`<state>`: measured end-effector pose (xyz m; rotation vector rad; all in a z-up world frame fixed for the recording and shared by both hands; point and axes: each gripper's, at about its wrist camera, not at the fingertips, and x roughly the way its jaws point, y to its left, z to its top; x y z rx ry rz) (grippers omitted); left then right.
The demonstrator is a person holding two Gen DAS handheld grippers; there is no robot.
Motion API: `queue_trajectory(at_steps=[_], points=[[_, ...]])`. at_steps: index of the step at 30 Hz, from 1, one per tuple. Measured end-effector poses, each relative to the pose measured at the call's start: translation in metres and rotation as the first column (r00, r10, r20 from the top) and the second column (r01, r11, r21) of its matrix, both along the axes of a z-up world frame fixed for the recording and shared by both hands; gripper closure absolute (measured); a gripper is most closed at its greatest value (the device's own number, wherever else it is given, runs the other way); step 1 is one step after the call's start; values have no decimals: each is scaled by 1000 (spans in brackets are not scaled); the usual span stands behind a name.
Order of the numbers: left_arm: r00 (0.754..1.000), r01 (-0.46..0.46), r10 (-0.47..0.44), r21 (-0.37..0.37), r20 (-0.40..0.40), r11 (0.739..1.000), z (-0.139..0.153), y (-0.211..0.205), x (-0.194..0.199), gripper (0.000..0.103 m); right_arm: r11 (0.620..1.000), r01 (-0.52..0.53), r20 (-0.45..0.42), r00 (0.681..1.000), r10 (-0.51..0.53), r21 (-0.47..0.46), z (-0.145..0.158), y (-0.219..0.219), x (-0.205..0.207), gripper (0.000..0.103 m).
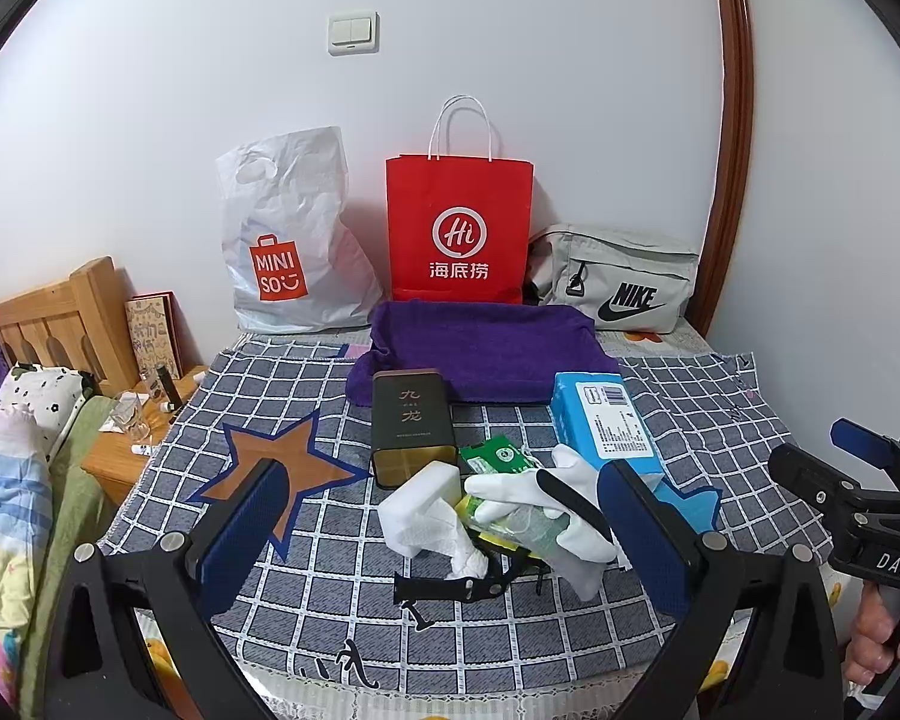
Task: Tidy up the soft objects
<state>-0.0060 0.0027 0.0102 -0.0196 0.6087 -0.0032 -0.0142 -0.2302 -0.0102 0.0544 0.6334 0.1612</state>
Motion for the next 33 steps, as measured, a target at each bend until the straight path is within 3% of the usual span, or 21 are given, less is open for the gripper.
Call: queue_trajectory(at_steps=[33], points=[[1000,16,-16,1,4,1000,2,-4,1,0,1000,-18,14,1000,18,-8,3,3,-1,0]])
